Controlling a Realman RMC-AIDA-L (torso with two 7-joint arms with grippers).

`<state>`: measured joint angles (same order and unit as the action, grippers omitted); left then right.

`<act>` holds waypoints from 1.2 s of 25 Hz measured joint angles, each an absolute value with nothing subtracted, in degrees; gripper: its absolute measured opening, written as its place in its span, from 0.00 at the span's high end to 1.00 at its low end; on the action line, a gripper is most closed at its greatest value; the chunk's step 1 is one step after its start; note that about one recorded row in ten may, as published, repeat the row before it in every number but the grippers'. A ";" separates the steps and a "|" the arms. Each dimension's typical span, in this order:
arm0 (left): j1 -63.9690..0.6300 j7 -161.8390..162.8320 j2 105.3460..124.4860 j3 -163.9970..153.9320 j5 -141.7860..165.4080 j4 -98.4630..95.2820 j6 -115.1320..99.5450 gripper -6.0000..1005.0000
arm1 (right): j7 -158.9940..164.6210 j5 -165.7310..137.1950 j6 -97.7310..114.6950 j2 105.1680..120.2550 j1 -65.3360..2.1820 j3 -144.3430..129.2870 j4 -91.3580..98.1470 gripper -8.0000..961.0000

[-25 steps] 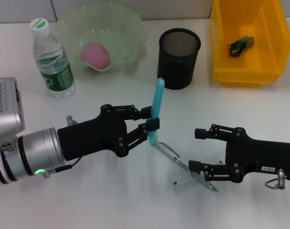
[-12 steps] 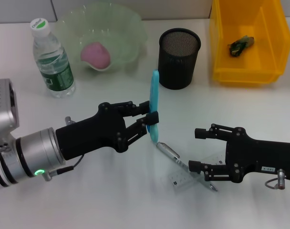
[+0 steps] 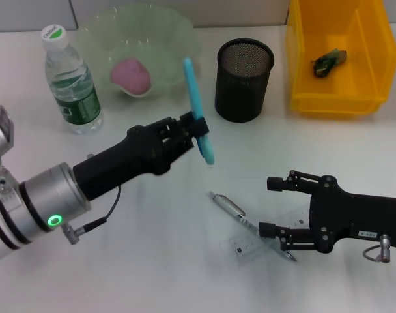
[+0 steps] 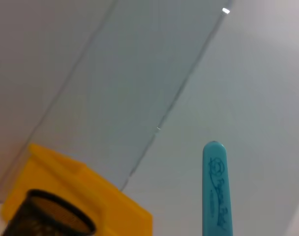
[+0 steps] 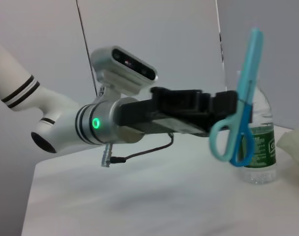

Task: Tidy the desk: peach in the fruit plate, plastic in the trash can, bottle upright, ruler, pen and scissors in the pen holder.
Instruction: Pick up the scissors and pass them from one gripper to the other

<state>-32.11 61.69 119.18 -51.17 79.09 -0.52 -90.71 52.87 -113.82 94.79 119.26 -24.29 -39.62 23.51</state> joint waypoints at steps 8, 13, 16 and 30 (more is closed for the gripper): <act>-33.10 74.19 119.18 -47.43 78.77 0.18 -86.29 0.73 | 51.31 -113.09 95.07 119.26 -24.26 -38.98 22.79 0.15; -33.58 79.63 119.18 -46.72 78.74 0.71 -85.74 0.73 | 50.19 -112.94 94.87 119.36 -24.25 -38.74 22.02 0.15; -33.80 81.50 119.18 -46.08 78.74 1.33 -85.30 0.73 | 49.76 -112.49 94.76 119.39 -24.25 -38.71 21.48 0.15; -34.85 84.01 119.17 -41.73 78.92 6.84 -85.00 0.73 | 43.02 -109.91 94.14 119.45 -23.65 -36.58 16.05 0.16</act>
